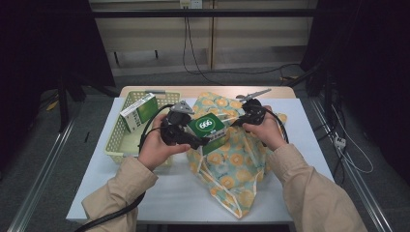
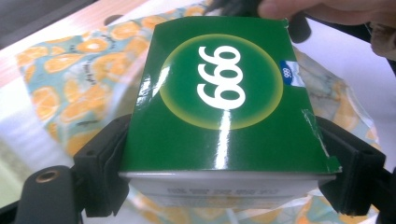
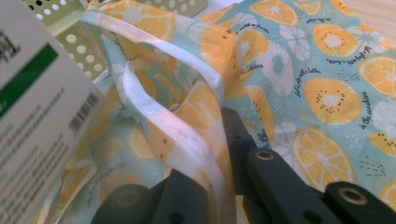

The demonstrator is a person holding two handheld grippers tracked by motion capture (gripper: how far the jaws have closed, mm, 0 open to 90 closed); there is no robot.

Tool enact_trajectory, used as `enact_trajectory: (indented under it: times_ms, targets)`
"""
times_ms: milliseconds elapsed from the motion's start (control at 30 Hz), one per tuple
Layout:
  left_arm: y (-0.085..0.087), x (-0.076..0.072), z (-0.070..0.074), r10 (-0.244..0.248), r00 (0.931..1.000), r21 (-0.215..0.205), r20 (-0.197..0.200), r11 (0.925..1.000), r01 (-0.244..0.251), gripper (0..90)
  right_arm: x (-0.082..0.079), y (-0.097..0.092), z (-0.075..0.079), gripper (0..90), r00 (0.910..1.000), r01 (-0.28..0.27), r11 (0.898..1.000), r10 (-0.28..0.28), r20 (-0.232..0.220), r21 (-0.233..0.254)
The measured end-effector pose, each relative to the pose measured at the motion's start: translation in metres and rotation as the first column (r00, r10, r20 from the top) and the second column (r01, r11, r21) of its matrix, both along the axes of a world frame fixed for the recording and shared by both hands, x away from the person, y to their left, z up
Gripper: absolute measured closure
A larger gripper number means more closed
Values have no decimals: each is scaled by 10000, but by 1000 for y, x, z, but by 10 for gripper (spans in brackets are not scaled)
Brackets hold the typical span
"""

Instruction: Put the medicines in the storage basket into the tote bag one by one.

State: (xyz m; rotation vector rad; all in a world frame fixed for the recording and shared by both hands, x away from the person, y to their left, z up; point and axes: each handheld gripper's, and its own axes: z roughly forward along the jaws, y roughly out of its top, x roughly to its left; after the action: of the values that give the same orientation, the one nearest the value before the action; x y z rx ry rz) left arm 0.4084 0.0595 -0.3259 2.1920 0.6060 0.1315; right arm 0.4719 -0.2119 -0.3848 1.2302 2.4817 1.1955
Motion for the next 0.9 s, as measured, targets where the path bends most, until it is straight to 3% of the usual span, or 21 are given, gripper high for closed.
enact_trajectory:
  times_ms: [33, 67, 133, 433, 500, 533, 567, 600, 733, 900]
  targets:
    - [-3, -3, -1, 94, 9999, 133, 112, 9999, -96, 159, 0, 0, 0, 888, 10000, 3, 10000, -3, -5, -16]
    - [-5, -4, -3, -173, 9998, -54, -61, 9998, 173, 159, 0, 0, 0, 887, 10000, 9, 10000, -9, 0, -14]
    - [-9, -7, -5, -373, 9993, 89, -28, 9993, 373, 159, 1, 0, 0, 888, 10000, 18, 10000, -18, -32, -8]
    - [-27, -15, -28, -825, 9963, 189, -222, 9964, 829, 159, 2, 2, -2, 887, 10000, 22, 10000, -22, -34, 14]
    - [-31, -16, -32, -618, 9980, 391, -124, 9973, 623, 159, 2, 2, -1, 888, 10000, 10, 10000, -10, 12, 8]
    - [-33, -15, -36, -889, 9955, 288, -319, 9955, 898, 159, 2, 3, -1, 887, 10000, 13, 10000, -13, 39, 0]
    - [-36, -16, -39, -683, 9974, 370, -241, 9969, 691, 159, 2, 3, 0, 888, 10000, -2, 10000, 1, 61, 17]
    - [-37, -16, -42, -925, 9948, 221, -425, 9954, 935, 159, 2, 4, 1, 888, 10000, -19, 10000, 19, 79, 1]
    - [-49, -16, -52, -1025, 9937, 557, -449, 9929, 1049, 159, 1, 6, 3, 887, 9999, -41, 10000, 41, 108, -37]
    - [-60, -11, -65, -936, 9946, 668, -448, 9931, 965, 159, 1, 8, 4, 887, 9999, -106, 9999, 106, 135, -9]
